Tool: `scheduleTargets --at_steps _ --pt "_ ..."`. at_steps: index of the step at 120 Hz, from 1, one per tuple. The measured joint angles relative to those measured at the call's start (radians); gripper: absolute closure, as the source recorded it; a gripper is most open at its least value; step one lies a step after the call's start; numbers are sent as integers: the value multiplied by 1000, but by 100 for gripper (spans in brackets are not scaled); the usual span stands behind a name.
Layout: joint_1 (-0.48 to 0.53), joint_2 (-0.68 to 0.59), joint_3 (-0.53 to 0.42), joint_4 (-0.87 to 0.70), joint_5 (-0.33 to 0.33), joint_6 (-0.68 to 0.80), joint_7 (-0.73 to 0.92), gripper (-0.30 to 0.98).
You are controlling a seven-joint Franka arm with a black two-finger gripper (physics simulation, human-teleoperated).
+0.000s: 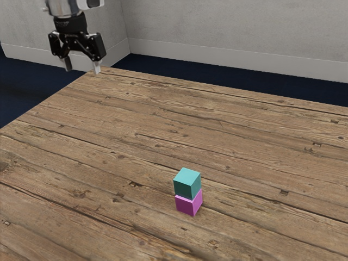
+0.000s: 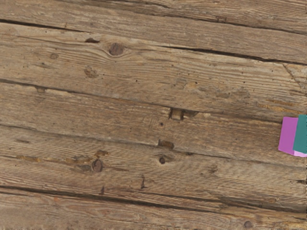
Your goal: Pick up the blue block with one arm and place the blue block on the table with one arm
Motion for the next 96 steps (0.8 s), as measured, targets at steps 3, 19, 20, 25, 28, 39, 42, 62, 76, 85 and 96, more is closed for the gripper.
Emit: scheduleTargets --at_steps 3,19,20,25,28,39,42,62,76,85,96 --pt "-1 0 0 0 0 -2 -3 0" --pt "1 1 0 0 -1 -9 -16 0" --pt "2 1 0 0 -1 -9 -17 0" --pt "4 1 -1 6 0 -12 -20 0" --pt "5 1 -3 37 1 -20 -22 0" --pt "-6 -1 -9 198 5 -67 -28 0" --pt "-20 -1 -10 223 6 -78 -30 0" --pt "-166 39 -13 262 10 -101 -42 0" --pt "-163 61 -11 263 12 -97 -50 0" --pt "-158 65 -11 263 12 -95 -53 0" --pt "-162 86 -13 247 14 -66 -56 0"
